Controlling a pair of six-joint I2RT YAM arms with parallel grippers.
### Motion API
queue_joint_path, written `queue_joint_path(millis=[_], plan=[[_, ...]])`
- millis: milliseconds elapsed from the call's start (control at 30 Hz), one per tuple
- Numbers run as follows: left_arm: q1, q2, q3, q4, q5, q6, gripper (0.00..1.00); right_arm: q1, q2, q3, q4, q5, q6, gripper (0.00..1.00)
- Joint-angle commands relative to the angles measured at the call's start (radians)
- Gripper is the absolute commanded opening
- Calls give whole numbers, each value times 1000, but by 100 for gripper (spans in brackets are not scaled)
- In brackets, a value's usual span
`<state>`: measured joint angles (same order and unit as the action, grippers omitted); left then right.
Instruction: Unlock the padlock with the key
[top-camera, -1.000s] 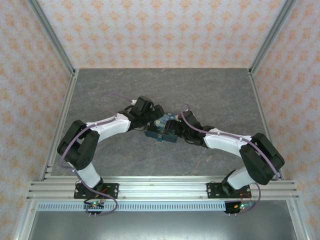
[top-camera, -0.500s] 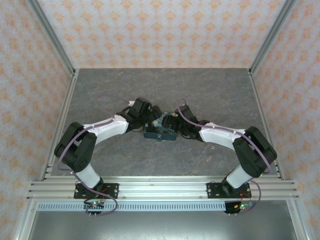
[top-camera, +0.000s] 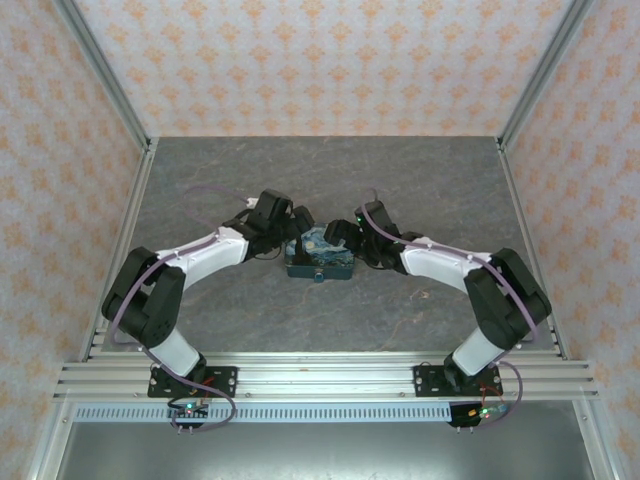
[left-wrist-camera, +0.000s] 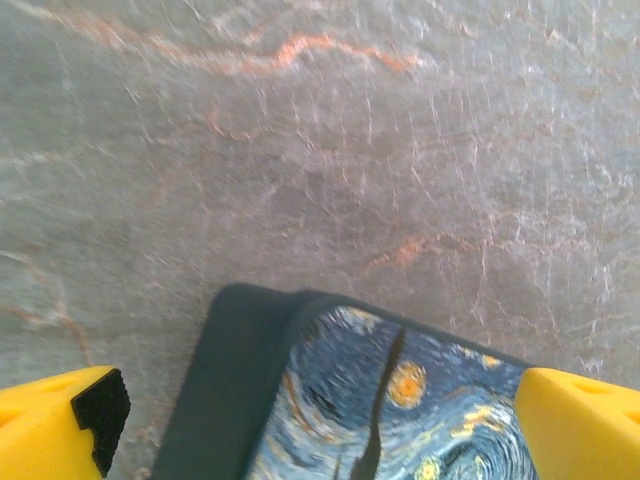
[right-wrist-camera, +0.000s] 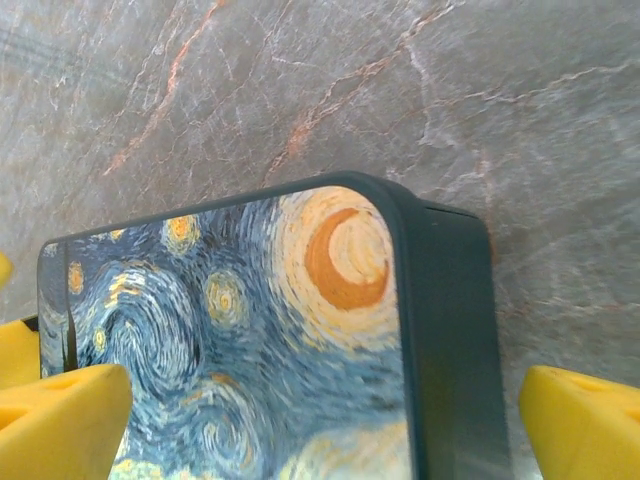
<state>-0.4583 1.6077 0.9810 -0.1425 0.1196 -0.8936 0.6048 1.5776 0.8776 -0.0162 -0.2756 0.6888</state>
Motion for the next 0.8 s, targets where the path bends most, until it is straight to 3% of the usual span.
queue_joint_path(millis=[0, 167, 300, 500, 767], plan=[[45, -106, 13, -53, -21, 40, 100, -7, -106, 44, -174, 86, -67, 99], [55, -185, 24, -137, 18, 83, 100, -53, -199, 31, -408, 154, -85, 99], [27, -229, -8, -140, 84, 76, 100, -141, -275, -50, -544, 185, -51, 88], [-59, -265, -59, -113, 80, 48, 100, -299, -425, -213, -630, 171, -47, 75], [-94, -237, -80, -62, 86, 13, 100, -332, -410, -298, -616, 149, -55, 65]])
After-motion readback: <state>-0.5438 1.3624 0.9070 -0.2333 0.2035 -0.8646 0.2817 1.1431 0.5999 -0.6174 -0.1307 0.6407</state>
